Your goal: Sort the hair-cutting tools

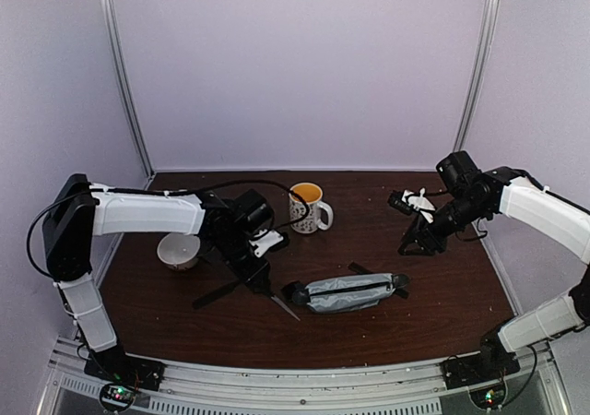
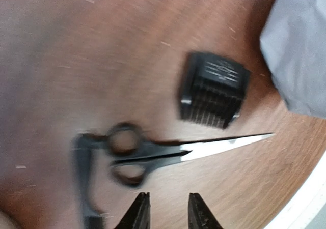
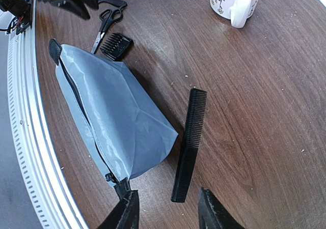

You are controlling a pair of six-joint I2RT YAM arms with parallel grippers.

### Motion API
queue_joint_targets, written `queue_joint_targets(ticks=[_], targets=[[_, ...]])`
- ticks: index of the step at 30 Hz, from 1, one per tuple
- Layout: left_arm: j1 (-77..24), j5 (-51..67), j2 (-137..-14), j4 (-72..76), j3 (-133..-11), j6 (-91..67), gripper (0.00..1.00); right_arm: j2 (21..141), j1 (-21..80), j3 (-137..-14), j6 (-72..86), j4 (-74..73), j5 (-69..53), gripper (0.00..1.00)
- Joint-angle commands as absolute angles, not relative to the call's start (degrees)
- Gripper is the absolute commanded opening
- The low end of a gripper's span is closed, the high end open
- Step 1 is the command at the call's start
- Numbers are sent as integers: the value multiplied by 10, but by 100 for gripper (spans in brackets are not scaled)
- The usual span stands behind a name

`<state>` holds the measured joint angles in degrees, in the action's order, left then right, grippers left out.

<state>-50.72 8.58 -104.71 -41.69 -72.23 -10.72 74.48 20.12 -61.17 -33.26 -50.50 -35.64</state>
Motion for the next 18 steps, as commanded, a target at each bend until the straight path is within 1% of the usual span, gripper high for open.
queue_joint_targets(ticks=[1, 6, 8, 12, 18], targets=[[-476, 45, -1028, -427, -734, -36, 31, 736, 197, -609, -340, -498, -347, 40], [-469, 56, -1079, -433, -785, 61, 33, 736, 197, -608, -341, -500, -350, 40], [-461, 48, -1105, -447, -813, 64, 35, 733, 198, -607, -341, -499, -350, 40], [-457, 67, -1131, -449, -839, 77, 37, 730, 198, -605, -343, -499, -345, 40], [-456, 40, -1157, -459, -837, 108, 36, 729, 198, -605, -345, -500, -348, 40]])
